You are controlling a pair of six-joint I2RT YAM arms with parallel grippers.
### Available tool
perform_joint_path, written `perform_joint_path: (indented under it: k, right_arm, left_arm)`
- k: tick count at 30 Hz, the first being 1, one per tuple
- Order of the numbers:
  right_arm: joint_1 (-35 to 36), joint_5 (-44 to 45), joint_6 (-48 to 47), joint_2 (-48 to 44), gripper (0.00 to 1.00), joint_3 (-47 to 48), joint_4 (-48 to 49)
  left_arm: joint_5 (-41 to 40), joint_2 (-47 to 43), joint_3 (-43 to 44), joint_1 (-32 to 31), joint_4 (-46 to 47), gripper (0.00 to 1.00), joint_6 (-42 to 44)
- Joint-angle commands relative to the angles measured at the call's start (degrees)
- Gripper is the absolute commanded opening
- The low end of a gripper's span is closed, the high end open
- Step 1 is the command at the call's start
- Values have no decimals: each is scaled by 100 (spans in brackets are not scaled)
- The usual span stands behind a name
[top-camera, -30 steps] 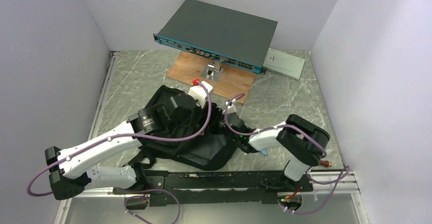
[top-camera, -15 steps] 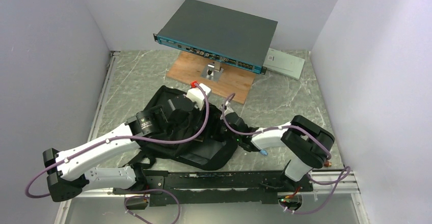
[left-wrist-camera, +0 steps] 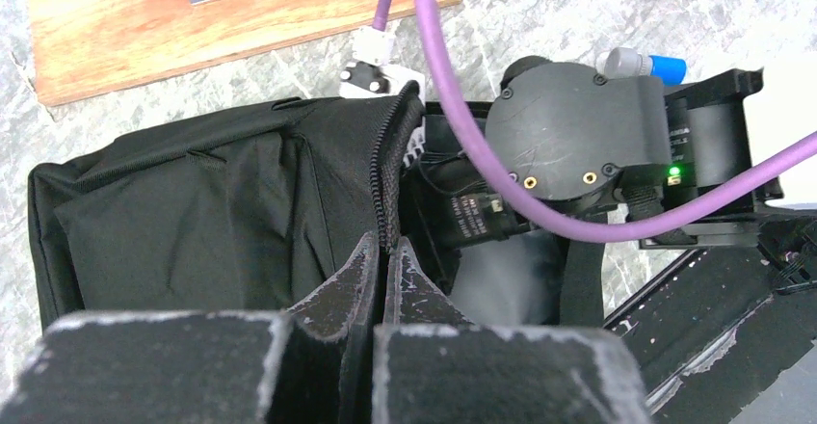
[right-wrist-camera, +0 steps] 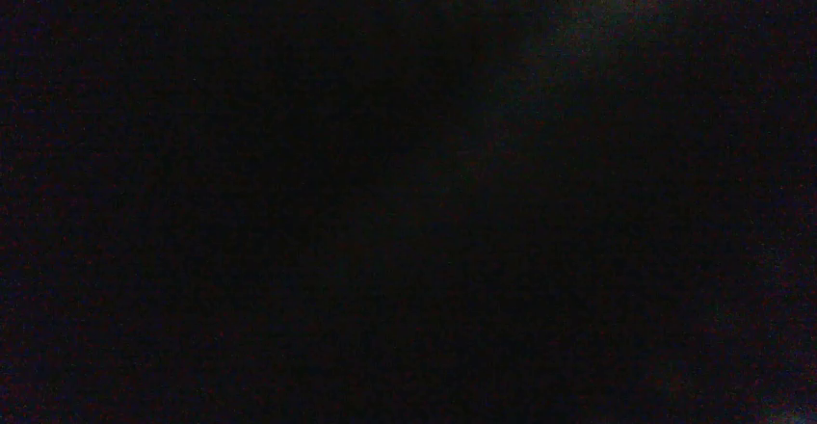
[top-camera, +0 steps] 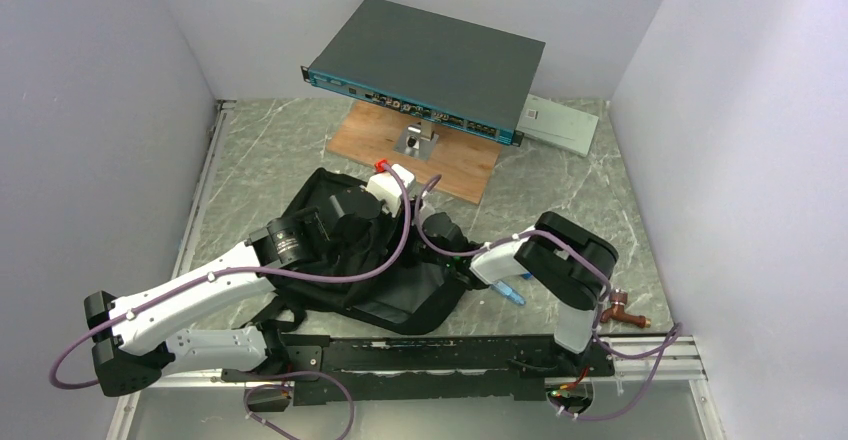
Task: Pack the student bag
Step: Place the book in the student bag.
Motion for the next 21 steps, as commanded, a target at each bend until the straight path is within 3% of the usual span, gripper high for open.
perform_joint_path:
  k: [1,3,10,14,21]
  right_arm:
    - [110,262,-18,142,6,431,657]
    - [128,258,16,173,9,427,828]
    - [148,-147,-296,-122,38,54,708]
    - [148,-140,-1311,-1054,53,-321,-408]
    - [148,793,-2770,-3569,56,-1084,-2647]
  left_arm:
    - [100,-29,205,-3,327,0,-34]
    - [111,15,241,-3,286,0,-39]
    - [148,123,269,-4,304,0,-15]
    - [129,111,276,-3,282,0,40]
    - [17,83,133,-3,405,0,92]
